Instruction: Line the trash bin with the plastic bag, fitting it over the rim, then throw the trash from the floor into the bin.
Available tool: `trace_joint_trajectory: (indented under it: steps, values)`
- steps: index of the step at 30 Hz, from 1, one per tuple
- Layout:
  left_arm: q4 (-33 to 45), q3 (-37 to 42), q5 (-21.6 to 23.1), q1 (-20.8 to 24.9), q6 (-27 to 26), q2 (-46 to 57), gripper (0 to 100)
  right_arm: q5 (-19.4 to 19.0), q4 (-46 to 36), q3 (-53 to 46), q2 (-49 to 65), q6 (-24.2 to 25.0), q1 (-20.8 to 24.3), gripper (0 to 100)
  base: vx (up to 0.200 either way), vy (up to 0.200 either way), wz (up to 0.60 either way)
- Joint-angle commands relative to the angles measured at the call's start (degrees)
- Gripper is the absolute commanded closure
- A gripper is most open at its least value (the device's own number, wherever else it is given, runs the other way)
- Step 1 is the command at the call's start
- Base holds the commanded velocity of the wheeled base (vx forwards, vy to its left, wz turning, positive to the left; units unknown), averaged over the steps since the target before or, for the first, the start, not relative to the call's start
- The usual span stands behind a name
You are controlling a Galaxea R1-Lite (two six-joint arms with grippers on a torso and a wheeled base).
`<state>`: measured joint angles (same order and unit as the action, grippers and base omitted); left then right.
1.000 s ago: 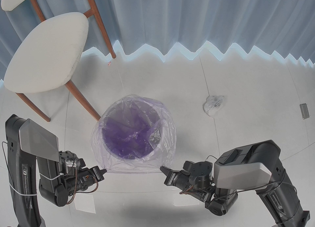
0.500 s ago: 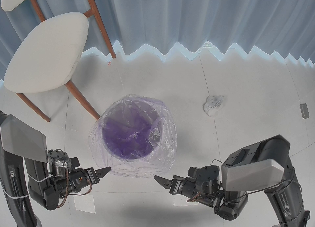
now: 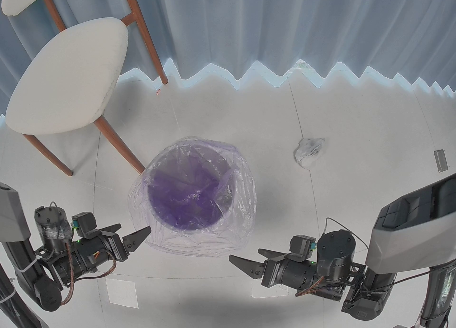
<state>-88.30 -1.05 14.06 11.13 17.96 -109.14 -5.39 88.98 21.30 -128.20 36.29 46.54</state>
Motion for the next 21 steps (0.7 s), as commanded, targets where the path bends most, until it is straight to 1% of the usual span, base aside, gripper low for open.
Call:
trace_joint_trajectory:
  steps: [1,7,8,10,13,17,19,21]
  values:
    - [0.4,1.0,0.4,3.6,-0.5,13.3,0,-0.1,0.9,-1.6,7.5,-0.8,-1.5,0,0.0,0.0,0.0]
    - [-0.1,1.0,0.4,4.4,-0.6,15.9,0,0.1,0.9,-2.5,8.8,-1.9,-2.9,0,0.0,0.0,0.0]
    - [0.0,1.0,0.5,4.6,-0.6,17.9,0,0.1,0.9,-2.3,8.8,-2.9,-4.3,0,0.0,0.0,0.0]
    - [-0.1,1.0,0.5,5.2,-0.6,19.2,0,0.1,0.9,-2.0,8.8,-3.0,-5.3,0,0.0,0.0,0.0]
    - [-0.1,1.0,0.5,8.6,-0.7,22.4,0,0.0,0.8,-0.7,9.6,-3.0,-7.4,0,0.0,0.0,0.0]
    - [0.6,1.0,0.5,15.0,-0.5,28.2,0,-0.2,-1.2,3.9,9.4,-3.2,-9.6,0,0.0,0.0,0.0]
    - [0.6,1.0,0.5,16.6,-0.5,29.4,0,-0.3,-3.4,6.0,9.5,-3.4,-10.0,0,0.0,0.0,0.0]
    - [0.6,1.0,0.5,17.0,-0.7,30.6,0,-0.4,-6.1,8.6,9.5,-3.6,-10.2,0,0.0,0.0,0.0]
